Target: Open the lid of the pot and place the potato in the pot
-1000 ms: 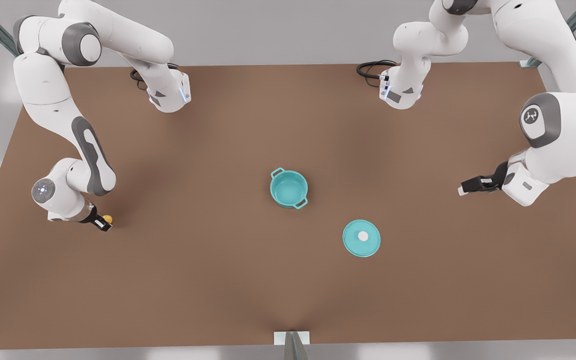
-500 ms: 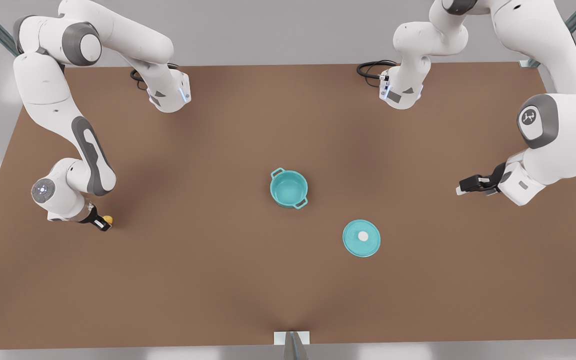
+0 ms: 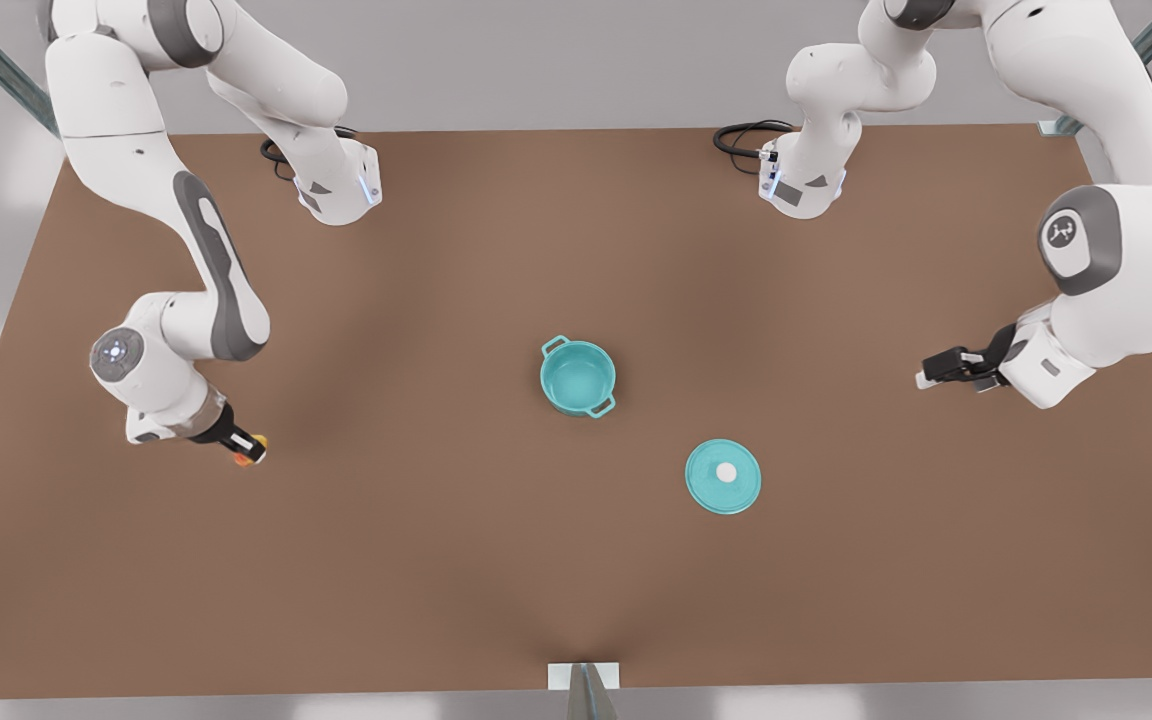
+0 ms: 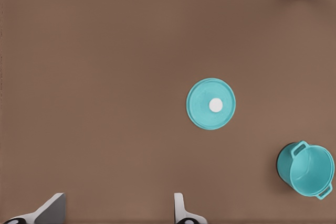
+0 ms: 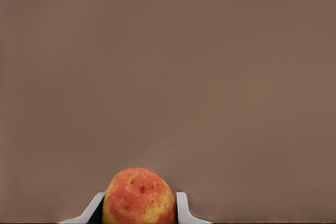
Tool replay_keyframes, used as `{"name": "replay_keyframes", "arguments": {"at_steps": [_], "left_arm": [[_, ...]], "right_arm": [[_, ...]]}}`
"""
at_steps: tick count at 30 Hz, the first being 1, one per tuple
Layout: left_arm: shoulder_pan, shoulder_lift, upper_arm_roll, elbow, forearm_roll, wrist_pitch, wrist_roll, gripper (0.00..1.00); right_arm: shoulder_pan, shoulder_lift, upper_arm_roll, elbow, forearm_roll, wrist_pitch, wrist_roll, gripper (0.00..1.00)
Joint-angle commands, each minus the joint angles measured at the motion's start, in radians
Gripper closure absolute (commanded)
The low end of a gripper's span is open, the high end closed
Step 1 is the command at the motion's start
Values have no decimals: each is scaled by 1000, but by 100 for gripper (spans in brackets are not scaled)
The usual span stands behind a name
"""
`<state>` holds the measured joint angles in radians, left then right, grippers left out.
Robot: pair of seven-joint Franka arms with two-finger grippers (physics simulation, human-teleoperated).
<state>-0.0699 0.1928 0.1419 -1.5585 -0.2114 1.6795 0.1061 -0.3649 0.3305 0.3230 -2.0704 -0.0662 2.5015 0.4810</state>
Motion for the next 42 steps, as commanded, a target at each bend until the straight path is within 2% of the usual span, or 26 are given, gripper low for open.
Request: {"name": "replay_keyframes", "arguments": {"at_steps": [1,4,8,16,30,36,40,42], "left_arm": [[1,-1,1,2,3,2,26,0],[1,-1,1,2,3,2,26,0],[1,-1,1,2,3,3,26,0],[-4,-1,-5,2,7,22,3,0],[-1,-1,-4,-2,7,42,3,0],[-4,-6,-7,0,7,37,6,0],[-2,-1,-4,-3,7,40,4,0],[1,2,-4,-2,7,45,9,0]], "right_arm": [[0,-10,30,-8,-3,-49,221,51],[41,-34,31,-19,-3,-52,281,51],[60,-73,102,-33,28,-101,363,51],[188,-142,103,-68,101,-147,459,51],[426,-133,105,-57,186,-150,694,51],[527,-65,99,22,200,-145,809,51],[701,-5,-24,108,200,-145,890,52],[750,30,-48,153,201,-145,933,52]]}}
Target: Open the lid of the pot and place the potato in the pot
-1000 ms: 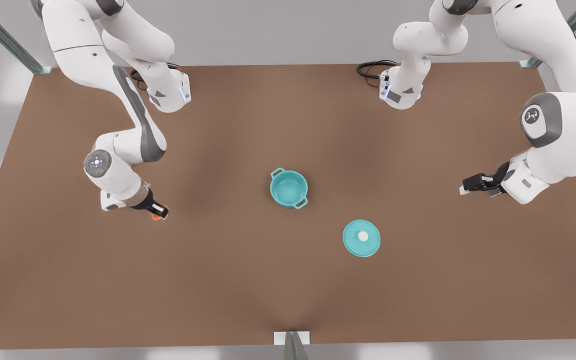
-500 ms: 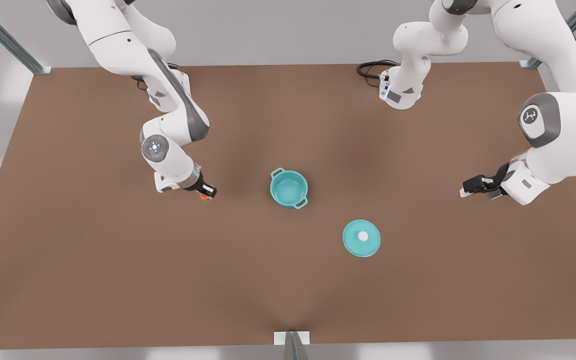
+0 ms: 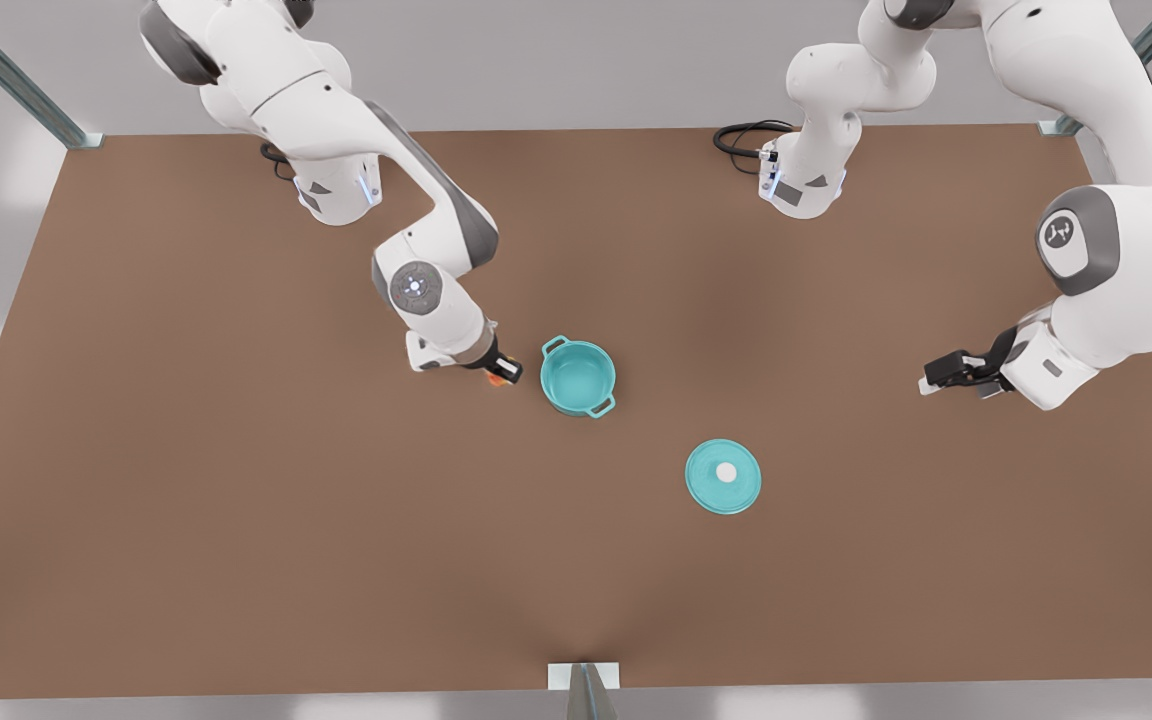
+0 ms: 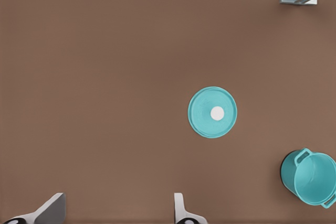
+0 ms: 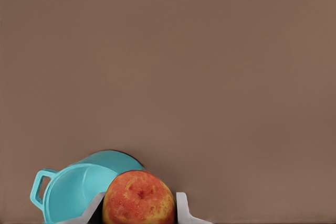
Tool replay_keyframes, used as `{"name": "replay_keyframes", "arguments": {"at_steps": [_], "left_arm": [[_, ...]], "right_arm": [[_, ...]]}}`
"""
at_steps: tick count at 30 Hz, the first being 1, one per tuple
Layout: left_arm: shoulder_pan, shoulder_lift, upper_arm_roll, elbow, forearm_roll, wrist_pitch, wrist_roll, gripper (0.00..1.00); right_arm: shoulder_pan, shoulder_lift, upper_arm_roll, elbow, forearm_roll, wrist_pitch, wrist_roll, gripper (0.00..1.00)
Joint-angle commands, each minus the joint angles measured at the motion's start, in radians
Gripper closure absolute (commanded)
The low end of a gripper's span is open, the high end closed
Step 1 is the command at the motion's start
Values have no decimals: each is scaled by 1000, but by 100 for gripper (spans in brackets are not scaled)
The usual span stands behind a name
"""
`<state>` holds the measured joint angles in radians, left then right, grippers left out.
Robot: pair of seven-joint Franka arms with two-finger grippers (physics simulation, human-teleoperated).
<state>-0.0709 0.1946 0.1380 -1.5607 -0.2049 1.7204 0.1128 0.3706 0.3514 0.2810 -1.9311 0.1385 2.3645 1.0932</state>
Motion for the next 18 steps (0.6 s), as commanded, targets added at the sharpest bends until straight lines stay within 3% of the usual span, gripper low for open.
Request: {"name": "replay_keyframes", "arguments": {"at_steps": [1,3,5,7,9,18], "left_arm": [[2,0,0,1,-1,5,2,0],[2,0,0,1,-1,5,1,0],[2,0,0,1,-1,2,-1,0],[2,-1,2,-1,-2,1,1,0],[11,0,3,1,-4,5,5,0],[23,12,0,-4,-7,27,24,0]], "right_arm": [[70,26,-54,38,-3,-8,339,52],[168,55,-141,81,30,-8,347,52],[203,89,-160,122,44,-8,370,52],[346,100,-290,133,92,-8,379,52],[433,124,-359,155,133,-8,381,52],[479,185,-378,242,142,-14,450,52]]}}
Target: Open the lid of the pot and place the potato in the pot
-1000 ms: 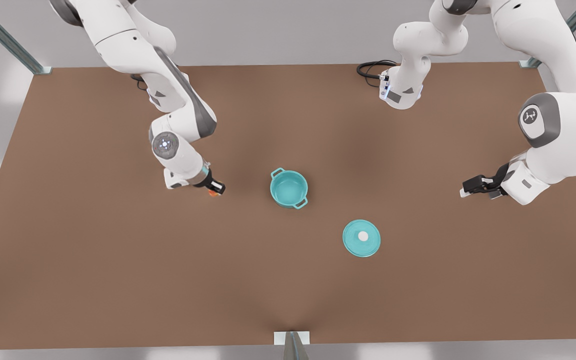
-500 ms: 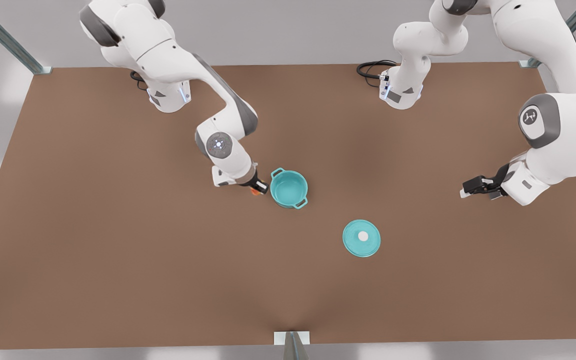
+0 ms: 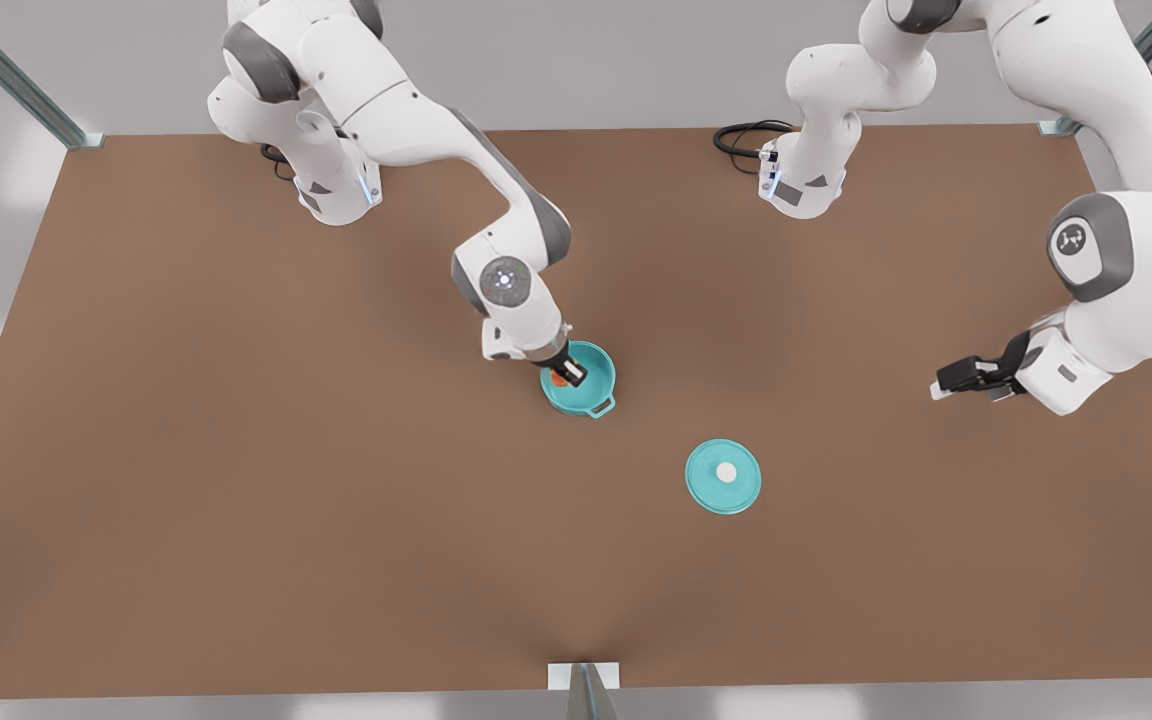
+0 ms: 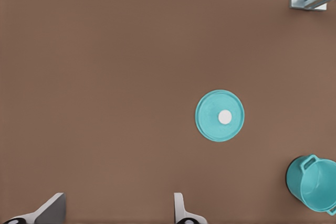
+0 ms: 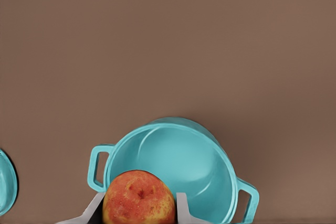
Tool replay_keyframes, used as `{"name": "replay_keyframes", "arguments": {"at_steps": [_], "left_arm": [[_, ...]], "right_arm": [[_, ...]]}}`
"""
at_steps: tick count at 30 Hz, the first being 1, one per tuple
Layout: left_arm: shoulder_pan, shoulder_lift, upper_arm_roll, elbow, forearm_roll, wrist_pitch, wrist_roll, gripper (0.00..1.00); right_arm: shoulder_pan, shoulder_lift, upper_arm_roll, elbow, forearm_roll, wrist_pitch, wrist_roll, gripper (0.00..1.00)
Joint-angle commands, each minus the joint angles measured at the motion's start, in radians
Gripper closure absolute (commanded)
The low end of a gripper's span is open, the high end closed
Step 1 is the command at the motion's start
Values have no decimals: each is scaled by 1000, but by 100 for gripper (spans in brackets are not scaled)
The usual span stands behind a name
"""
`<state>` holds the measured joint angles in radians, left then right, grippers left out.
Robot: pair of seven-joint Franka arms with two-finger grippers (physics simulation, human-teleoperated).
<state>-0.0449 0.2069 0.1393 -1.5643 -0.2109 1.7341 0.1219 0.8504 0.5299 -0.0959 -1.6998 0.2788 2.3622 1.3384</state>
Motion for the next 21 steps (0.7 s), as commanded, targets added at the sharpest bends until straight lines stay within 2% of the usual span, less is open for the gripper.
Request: {"name": "replay_keyframes", "arguments": {"at_steps": [1,9,10,11,12,16,17,18,19,21], "left_arm": [[-4,2,-1,0,-1,13,15,0],[0,2,-1,1,-1,13,19,0],[0,2,-1,3,-1,13,21,0],[0,2,-1,3,-1,13,19,0],[2,2,-1,3,-1,13,21,0],[-4,3,-1,1,-1,15,15,0],[-4,3,-1,7,2,15,15,0],[-4,3,-1,7,1,13,15,0],[-4,3,-1,7,2,15,16,0],[-6,3,-1,7,5,13,15,0]], "right_arm": [[16,21,-8,15,2,-11,205,52],[47,108,-21,45,0,-6,205,51],[47,108,-21,48,0,-8,205,34],[47,108,-21,48,-1,-8,205,8],[49,108,-27,49,-1,-8,205,0],[49,96,-34,49,-3,-12,205,0],[49,33,-77,48,-26,-84,199,0],[29,-65,-123,25,-137,-195,179,0],[-69,-182,-123,-52,-200,-267,-3,0],[-309,-367,-125,-106,-309,-515,-663,0]]}}
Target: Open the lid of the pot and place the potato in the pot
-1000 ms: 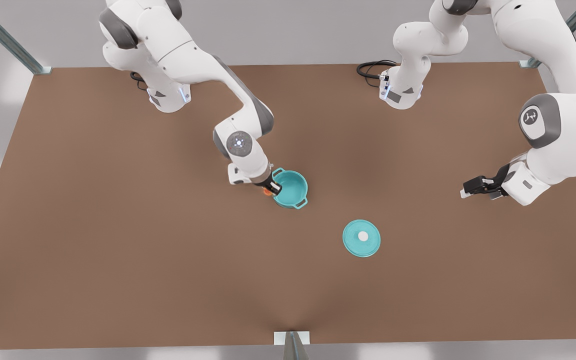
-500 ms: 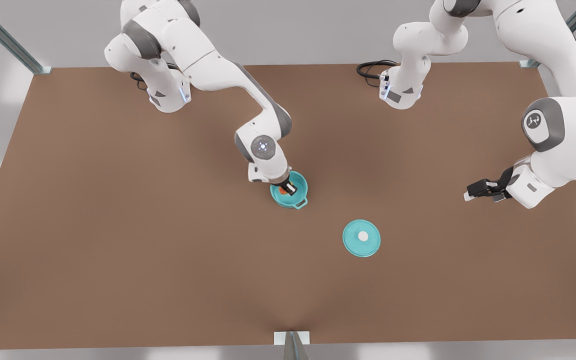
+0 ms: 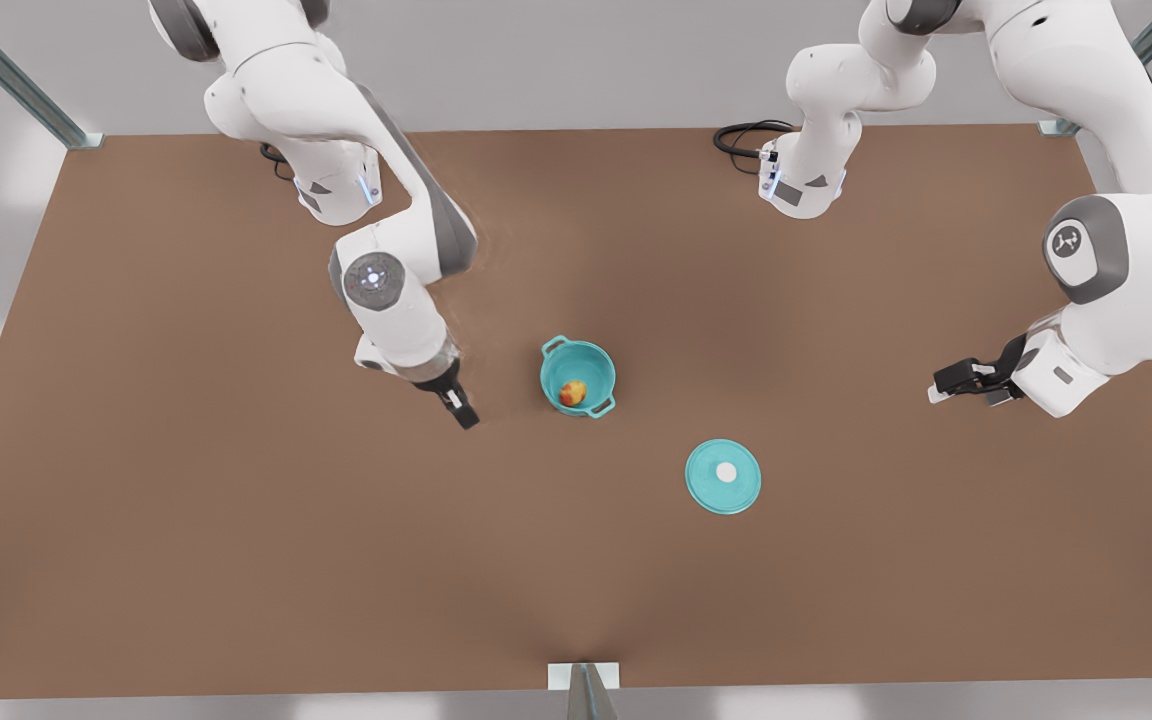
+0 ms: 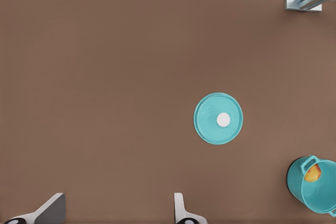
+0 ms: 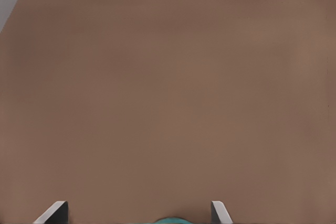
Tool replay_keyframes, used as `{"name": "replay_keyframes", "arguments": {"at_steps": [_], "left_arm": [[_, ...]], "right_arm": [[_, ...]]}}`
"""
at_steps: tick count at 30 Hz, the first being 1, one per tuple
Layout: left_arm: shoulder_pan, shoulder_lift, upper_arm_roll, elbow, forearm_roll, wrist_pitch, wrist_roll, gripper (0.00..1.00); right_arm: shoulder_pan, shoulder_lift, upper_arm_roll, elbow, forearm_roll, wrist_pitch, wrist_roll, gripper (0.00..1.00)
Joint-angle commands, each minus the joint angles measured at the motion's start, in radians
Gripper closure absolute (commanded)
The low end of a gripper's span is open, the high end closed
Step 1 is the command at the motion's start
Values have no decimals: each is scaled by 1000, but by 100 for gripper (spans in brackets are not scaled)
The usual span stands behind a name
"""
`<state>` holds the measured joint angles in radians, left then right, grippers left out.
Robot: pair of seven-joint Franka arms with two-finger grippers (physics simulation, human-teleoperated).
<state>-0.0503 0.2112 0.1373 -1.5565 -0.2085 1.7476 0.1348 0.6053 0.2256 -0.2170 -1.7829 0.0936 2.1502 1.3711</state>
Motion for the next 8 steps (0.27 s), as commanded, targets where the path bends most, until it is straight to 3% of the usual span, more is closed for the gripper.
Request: {"name": "replay_keyframes", "arguments": {"at_steps": [1,8], "left_arm": [[1,-1,-1,3,4,0,2,0],[-22,-1,-4,16,6,23,12,0]], "right_arm": [[-153,-104,-9,-4,-147,-407,-987,0],[-214,-103,-9,10,-129,-458,-1035,0]]}}
